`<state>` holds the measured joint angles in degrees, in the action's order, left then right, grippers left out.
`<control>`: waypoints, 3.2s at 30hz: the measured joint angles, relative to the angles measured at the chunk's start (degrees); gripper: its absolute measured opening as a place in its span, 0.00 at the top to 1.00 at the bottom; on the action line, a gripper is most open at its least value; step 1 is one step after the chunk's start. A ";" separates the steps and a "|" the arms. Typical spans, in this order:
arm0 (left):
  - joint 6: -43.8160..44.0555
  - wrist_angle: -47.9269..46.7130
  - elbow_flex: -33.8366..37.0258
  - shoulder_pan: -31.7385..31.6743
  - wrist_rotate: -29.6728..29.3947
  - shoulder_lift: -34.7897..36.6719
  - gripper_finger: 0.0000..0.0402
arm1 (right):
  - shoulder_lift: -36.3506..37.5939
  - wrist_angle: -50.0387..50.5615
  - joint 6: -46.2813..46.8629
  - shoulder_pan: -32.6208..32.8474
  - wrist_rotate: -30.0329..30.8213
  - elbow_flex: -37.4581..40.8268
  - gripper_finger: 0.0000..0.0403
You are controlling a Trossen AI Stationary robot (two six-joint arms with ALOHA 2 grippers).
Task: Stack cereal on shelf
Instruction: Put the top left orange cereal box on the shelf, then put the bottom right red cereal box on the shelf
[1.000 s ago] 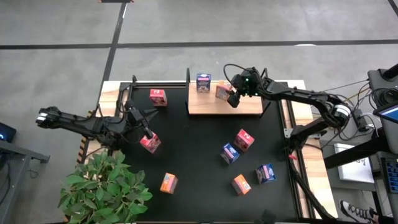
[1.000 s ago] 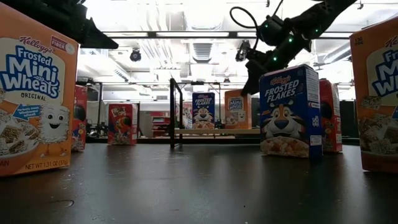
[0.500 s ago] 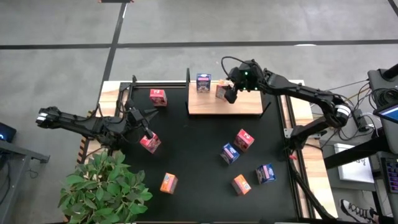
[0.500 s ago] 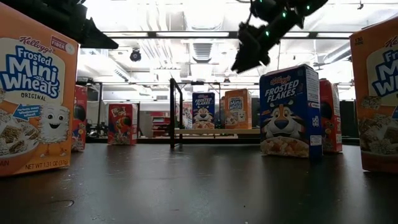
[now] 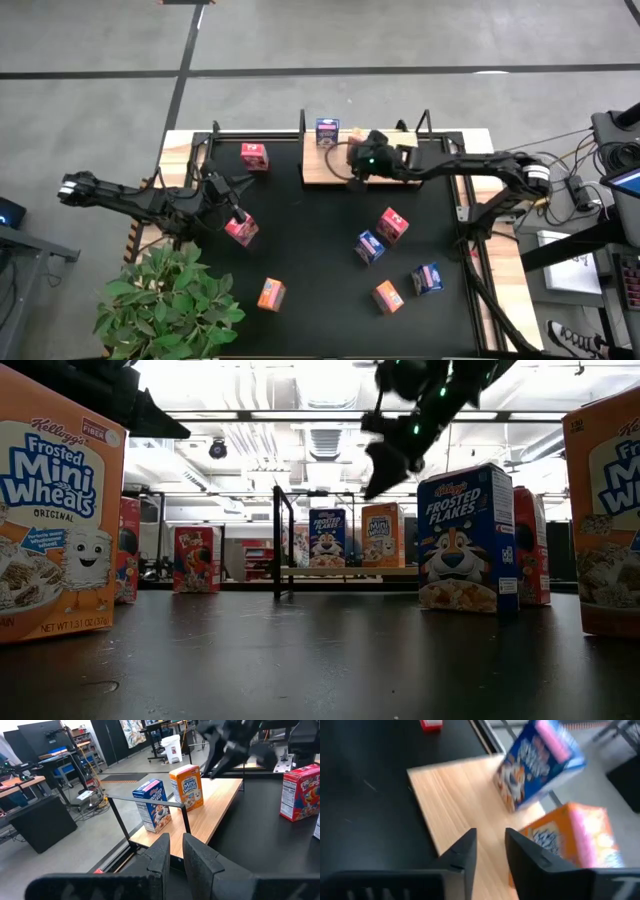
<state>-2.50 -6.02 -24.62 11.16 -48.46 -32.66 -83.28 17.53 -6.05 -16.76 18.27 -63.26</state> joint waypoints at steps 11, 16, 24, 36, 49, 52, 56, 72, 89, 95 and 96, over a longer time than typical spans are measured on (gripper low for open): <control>-0.02 -0.02 0.00 -0.01 0.01 -0.01 0.91 | -9.45 -0.19 -3.92 -3.59 11.47 -1.17 0.98; -0.02 -0.04 0.00 -0.02 -0.01 -0.01 0.91 | -10.63 0.16 -4.03 -5.40 11.77 -1.58 0.98; -0.02 -0.04 0.00 -0.02 0.01 -0.01 0.91 | -10.04 0.67 -5.19 -7.31 11.65 -1.56 0.98; -0.02 -0.07 0.00 0.00 -0.01 -0.01 0.91 | -9.95 3.24 -7.38 -8.54 11.77 -1.49 0.98; -0.02 -0.05 0.00 -0.01 0.00 -0.01 0.91 | -9.95 1.64 -6.90 -9.17 11.29 -1.49 0.98; -0.02 -0.07 0.00 0.00 0.01 -0.01 0.91 | -9.95 0.58 -6.99 -9.17 11.29 -1.49 0.98; -0.02 -0.07 0.00 0.00 0.01 -0.01 0.91 | -9.95 0.58 -7.33 -9.51 11.29 -1.49 0.98; -0.02 -0.07 0.00 0.00 0.01 -0.01 0.91 | -9.95 0.51 -7.52 -11.01 9.63 -1.47 0.98; -0.73 -0.04 0.00 -0.02 0.01 -0.01 0.91 | 0.81 16.93 8.68 0.69 -3.03 -9.88 0.98; -2.99 0.00 0.00 -0.01 -0.01 0.01 0.91 | 6.26 27.71 25.36 7.02 -18.69 -13.49 0.96; -3.16 0.00 0.00 -0.01 -0.01 0.01 0.91 | 7.12 29.22 27.52 8.33 -19.10 -13.61 0.95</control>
<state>-5.66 -6.02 -24.62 11.15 -48.47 -32.64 -76.16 46.75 21.48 -8.43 -0.83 -76.86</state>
